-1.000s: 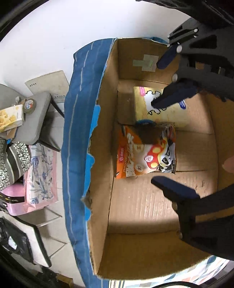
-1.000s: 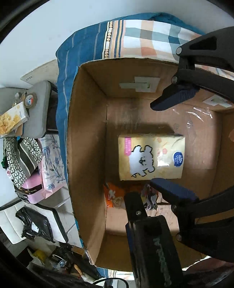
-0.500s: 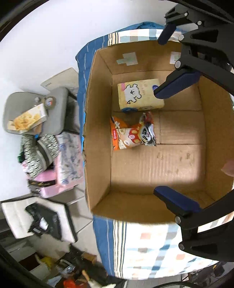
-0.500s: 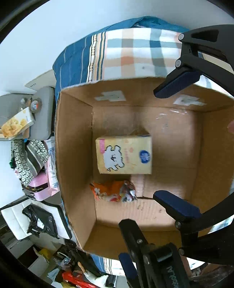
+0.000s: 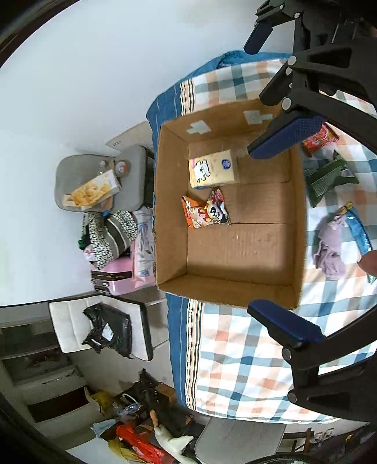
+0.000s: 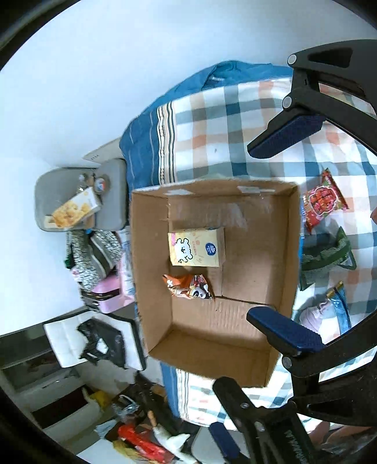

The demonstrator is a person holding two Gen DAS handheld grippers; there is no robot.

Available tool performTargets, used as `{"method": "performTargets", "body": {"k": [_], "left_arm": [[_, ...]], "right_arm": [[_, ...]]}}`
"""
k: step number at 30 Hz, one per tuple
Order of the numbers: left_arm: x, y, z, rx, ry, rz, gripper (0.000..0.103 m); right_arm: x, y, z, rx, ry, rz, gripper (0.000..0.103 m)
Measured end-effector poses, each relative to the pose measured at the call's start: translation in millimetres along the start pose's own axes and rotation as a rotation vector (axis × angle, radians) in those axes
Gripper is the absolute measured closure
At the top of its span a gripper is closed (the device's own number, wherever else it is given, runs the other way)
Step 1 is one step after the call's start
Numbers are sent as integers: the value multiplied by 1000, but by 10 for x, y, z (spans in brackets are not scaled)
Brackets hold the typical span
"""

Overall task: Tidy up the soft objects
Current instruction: 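Grasp the blue ice-pop stick with the left tool while the right tool grasps the green snack bag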

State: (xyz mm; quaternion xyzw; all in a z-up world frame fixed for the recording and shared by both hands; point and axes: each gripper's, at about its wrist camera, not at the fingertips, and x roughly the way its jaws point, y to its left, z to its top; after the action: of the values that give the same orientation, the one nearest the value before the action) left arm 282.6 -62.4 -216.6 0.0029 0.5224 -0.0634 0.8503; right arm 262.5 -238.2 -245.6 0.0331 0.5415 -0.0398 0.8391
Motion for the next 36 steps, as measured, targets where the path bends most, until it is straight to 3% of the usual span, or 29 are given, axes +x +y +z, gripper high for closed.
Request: {"method": "performTargets", "body": {"k": [5,9,13,17,22,25,27,28,29,30,32,34,36], "left_arm": [[-240,-4,-193,29,-17,9,4],[-219,21,-489,76,32,40,4],[62,74,-1010,135,159,69,4],[587,110,-1632,221,324,117,4],[1255,14,-2074,351,489,138,5],[1521,-143,-2209,443,542,134,11],[1663,-225,-2282,495,560,152,37],[1720,-249,-2315,508,578,149,45],[1770,-255,-2344,502,600,141,58],[1779,-243,-2350,476,610,125,64],[1769,-159,-2330,389,627,105,71],[1742,10,-2305,235,649,52,73],[1715,224,-2335,56,685,2,75]], "right_arm": [[-239,-32,-261,15,0,29,0],[-199,-88,-603,22,60,39,0],[33,-136,-1087,19,156,15,0],[449,-212,-1605,42,288,22,0],[807,-201,-1952,25,385,16,0],[934,-173,-1978,14,400,31,0],[1013,-159,-1949,11,404,42,0],[1054,-143,-1923,11,409,52,0],[1093,-115,-1885,6,408,60,0],[1128,-84,-1848,-3,405,63,0],[1217,-10,-1755,-19,401,75,0],[1327,46,-1670,-27,410,78,6],[1490,125,-1633,-54,443,78,19]]}}
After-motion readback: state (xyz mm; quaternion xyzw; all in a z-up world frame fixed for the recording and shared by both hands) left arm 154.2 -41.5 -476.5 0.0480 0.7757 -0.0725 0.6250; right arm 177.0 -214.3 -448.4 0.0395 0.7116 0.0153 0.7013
